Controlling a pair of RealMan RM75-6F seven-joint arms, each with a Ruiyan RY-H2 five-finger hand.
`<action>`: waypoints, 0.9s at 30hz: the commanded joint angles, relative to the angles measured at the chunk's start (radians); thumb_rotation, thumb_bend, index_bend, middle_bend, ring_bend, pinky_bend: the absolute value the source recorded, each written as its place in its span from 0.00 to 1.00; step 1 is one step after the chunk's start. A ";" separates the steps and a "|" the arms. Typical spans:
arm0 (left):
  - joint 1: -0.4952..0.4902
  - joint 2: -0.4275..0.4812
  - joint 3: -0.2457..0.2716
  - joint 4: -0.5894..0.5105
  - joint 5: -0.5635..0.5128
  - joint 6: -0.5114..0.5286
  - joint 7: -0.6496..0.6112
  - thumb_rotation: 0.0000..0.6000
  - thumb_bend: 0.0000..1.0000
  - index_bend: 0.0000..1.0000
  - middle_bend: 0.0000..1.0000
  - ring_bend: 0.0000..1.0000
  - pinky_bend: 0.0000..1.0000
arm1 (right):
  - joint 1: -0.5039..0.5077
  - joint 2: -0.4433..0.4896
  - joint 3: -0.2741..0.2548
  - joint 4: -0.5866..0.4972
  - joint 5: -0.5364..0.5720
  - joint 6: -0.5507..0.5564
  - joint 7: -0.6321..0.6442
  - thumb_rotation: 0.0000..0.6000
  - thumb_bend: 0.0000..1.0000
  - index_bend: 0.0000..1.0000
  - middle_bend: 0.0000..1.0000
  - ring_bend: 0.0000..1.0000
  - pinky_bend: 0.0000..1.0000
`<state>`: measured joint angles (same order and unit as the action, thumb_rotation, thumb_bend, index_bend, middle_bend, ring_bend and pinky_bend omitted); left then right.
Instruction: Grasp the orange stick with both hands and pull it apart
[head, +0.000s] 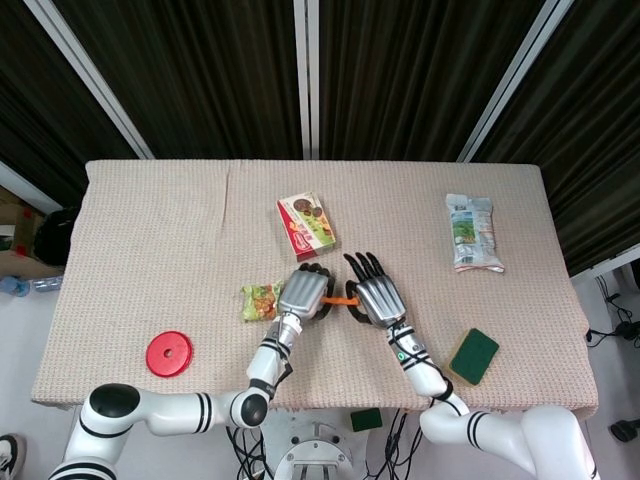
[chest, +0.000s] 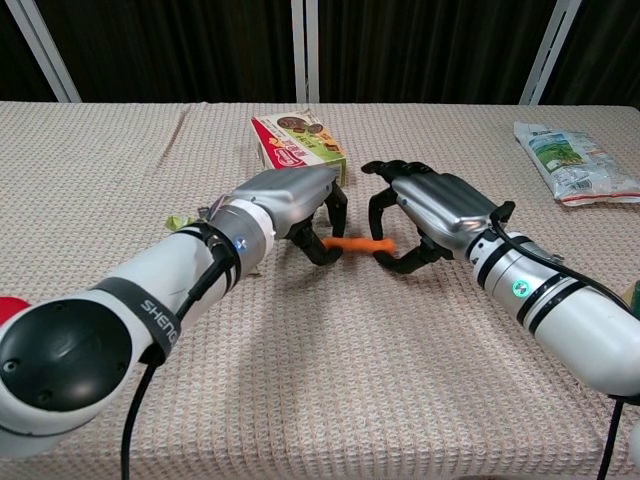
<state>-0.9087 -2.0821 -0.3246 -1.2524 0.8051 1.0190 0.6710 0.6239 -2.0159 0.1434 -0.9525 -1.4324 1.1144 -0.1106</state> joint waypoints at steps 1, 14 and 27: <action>0.004 0.012 -0.002 -0.023 -0.002 0.010 0.002 0.97 0.35 0.56 0.34 0.21 0.22 | -0.002 0.006 0.000 -0.013 -0.009 0.015 0.000 1.00 0.34 0.60 0.02 0.00 0.00; 0.016 0.094 -0.022 -0.175 -0.006 0.095 0.048 0.96 0.35 0.57 0.34 0.21 0.22 | -0.006 0.048 0.014 -0.121 -0.044 0.089 -0.024 1.00 0.34 0.60 0.02 0.00 0.00; 0.037 0.192 -0.029 -0.273 -0.016 0.163 0.077 1.00 0.37 0.59 0.36 0.22 0.23 | -0.031 0.114 0.039 -0.217 -0.047 0.156 -0.043 1.00 0.35 0.61 0.02 0.00 0.00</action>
<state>-0.8762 -1.9007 -0.3507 -1.5182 0.7904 1.1763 0.7498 0.5957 -1.9051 0.1805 -1.1657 -1.4805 1.2671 -0.1513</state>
